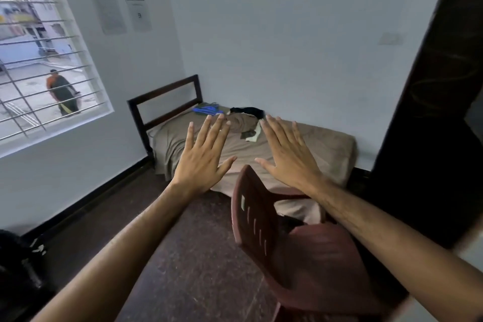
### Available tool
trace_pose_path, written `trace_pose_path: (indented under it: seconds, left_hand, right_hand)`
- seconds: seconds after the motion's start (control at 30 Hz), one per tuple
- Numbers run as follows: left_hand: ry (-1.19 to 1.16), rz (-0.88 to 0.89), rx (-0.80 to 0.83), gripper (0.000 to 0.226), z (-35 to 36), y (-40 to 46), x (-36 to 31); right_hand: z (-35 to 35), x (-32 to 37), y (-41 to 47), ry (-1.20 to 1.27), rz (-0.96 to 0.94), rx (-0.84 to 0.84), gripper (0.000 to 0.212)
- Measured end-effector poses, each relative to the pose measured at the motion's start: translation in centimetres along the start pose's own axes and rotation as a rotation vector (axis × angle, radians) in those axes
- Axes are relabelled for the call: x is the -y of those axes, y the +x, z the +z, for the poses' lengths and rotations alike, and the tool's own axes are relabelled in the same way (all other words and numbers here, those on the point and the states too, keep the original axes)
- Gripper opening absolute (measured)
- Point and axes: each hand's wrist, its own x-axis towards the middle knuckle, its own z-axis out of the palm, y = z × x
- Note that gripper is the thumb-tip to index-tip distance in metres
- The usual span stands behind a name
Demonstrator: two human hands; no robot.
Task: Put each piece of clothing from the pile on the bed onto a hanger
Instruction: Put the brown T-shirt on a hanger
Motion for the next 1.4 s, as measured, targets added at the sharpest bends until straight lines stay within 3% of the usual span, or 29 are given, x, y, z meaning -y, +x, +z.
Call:
trace_pose_path:
  seconds: [0.33, 0.73, 0.93, 1.4]
  left_hand:
    - [-0.020, 0.004, 0.006, 0.078, 15.0, 6.5, 17.1]
    - [-0.113, 0.144, 0.086, 0.077, 32.5, 20.0, 38.4]
    - [-0.163, 0.208, 0.069, 0.077, 43.4, 28.3, 44.6]
    - [-0.311, 0.334, 0.147, 0.073, 69.1, 52.4, 57.7]
  right_hand:
    - [14.5, 4.7, 18.0, -0.005, -0.037, 0.065, 0.092]
    - [30.2, 9.1, 39.5, 0.029, 0.138, 0.128, 0.088]
    - [39.6, 6.5, 48.9, -0.001, 0.193, 0.125, 0.087]
    - [60.8, -4.1, 72.4, -0.040, 0.338, 0.312, 0.085]
